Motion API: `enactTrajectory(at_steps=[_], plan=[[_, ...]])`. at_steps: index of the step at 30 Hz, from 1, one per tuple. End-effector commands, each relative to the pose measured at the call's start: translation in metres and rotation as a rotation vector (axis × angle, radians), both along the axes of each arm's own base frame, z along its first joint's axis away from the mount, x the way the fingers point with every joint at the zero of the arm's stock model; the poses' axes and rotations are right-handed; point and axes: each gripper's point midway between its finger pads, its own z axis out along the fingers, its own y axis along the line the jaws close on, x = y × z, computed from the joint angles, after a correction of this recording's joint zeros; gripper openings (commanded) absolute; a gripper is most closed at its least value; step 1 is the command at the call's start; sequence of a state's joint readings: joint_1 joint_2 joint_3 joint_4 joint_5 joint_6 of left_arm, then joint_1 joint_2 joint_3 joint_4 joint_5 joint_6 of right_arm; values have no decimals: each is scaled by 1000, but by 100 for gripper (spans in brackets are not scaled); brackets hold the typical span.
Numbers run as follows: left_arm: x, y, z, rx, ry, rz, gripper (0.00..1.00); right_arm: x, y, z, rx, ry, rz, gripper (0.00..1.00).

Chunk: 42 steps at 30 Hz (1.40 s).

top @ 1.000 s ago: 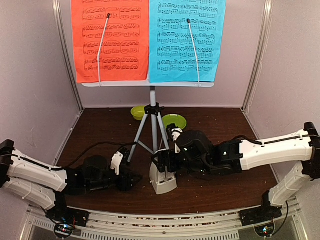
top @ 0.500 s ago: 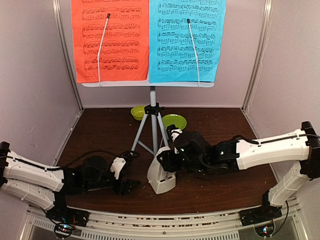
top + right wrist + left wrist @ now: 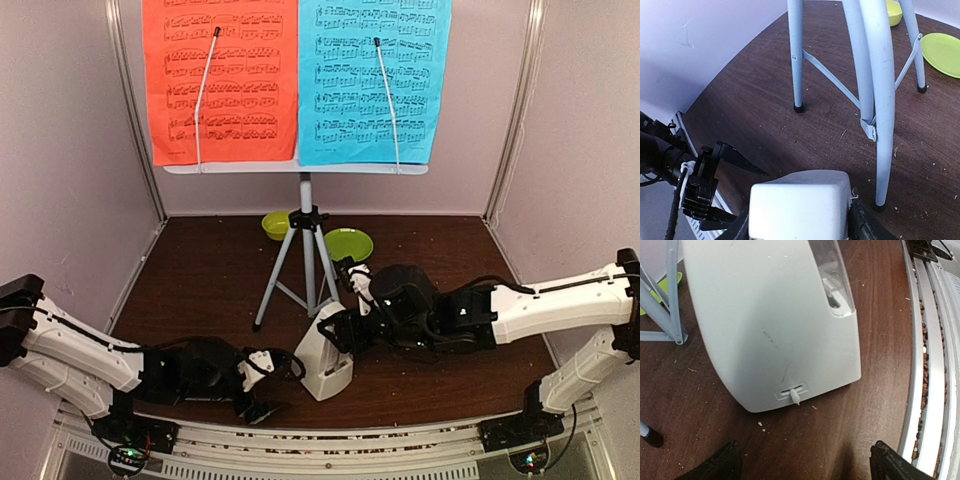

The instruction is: Set up the instrument practice props

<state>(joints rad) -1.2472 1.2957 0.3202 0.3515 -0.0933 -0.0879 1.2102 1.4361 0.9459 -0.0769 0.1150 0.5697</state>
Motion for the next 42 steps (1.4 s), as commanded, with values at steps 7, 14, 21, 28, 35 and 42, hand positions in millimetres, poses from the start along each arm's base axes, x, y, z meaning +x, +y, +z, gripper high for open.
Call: enactTrajectory(at_steps=[7,14,21,28,35,42], plan=[[-5,-28,15,-40,-72,-65,93,-19,9,51,195,-111,159,13],[0,-30,17,-45,-61,-25,91,-25,12,57,242,-112,194,10],[2,-34,17,-46,-58,-8,87,-23,13,58,251,-105,177,8],[9,-33,13,-30,-63,38,70,-21,12,58,246,-104,167,5],[13,-28,14,-42,-81,66,48,-21,11,59,242,-111,163,4],[20,-20,18,-59,-96,123,62,-4,7,58,221,-116,62,4]])
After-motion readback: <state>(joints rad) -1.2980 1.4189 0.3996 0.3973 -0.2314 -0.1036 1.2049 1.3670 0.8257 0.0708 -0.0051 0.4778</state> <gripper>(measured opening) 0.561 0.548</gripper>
